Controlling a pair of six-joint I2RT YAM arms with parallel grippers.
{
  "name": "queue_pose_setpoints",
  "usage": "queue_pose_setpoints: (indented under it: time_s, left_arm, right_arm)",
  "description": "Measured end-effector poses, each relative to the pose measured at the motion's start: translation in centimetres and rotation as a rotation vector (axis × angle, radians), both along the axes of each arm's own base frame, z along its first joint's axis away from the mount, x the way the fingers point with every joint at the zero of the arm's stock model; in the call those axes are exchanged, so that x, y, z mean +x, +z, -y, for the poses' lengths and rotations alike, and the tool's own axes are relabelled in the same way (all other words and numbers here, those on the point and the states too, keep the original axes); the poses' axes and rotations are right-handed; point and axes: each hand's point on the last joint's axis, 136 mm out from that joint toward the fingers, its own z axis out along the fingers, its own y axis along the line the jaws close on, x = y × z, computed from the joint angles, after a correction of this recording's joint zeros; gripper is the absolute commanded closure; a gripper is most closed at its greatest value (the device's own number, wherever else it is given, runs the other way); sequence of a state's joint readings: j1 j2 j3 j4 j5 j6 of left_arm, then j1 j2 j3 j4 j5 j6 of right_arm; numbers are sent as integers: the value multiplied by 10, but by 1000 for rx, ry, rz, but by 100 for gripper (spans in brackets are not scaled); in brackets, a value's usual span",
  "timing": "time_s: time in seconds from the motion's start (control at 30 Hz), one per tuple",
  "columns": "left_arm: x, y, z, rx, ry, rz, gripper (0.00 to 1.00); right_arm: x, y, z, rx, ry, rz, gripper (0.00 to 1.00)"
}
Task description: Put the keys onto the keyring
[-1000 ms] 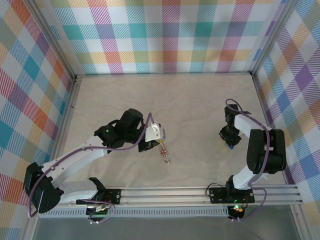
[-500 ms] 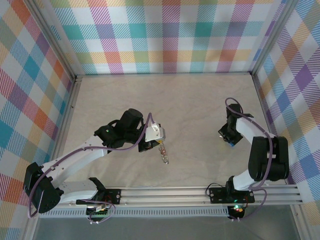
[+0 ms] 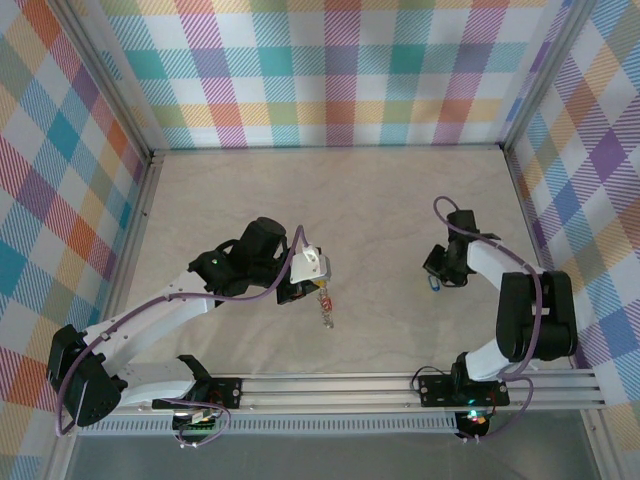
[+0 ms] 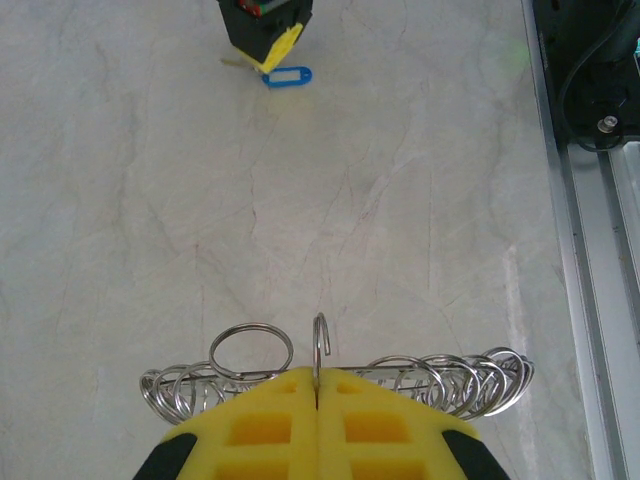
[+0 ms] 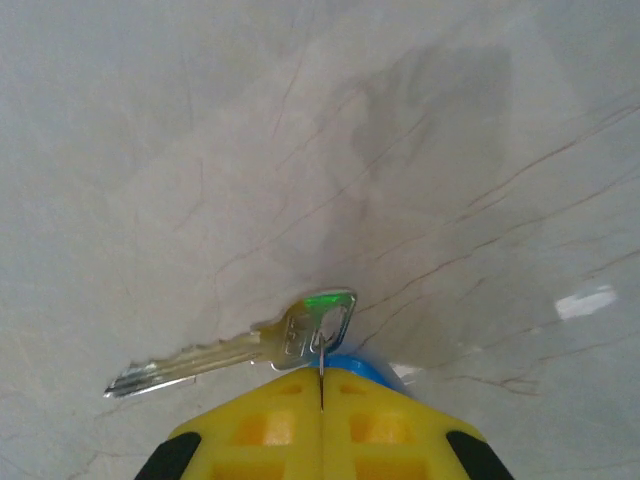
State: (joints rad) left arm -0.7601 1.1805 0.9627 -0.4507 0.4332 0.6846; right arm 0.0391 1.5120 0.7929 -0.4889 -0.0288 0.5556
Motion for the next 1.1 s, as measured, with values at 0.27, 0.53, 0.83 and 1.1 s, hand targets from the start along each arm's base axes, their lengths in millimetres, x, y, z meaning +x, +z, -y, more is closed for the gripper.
queue_pose_setpoints:
  time_s: [0.27,0.53,0.83,1.1]
  left_arm:
    - [-1,4,-1,-8,1,8,100]
    - [-1,4,-1,-9,5,3,100]
    - [-1,3,-1,-7,5,1,100]
    - [-1,3,-1,-7,5,1,100]
  right_arm:
    - [-1,-1,-4,0,64,5,100]
    - [-1,-4,-5,-4,105,0,82]
    - [-2,-7,-3,-17,106,-15,85]
    - [1,-7,-2,-35,107,-14,97]
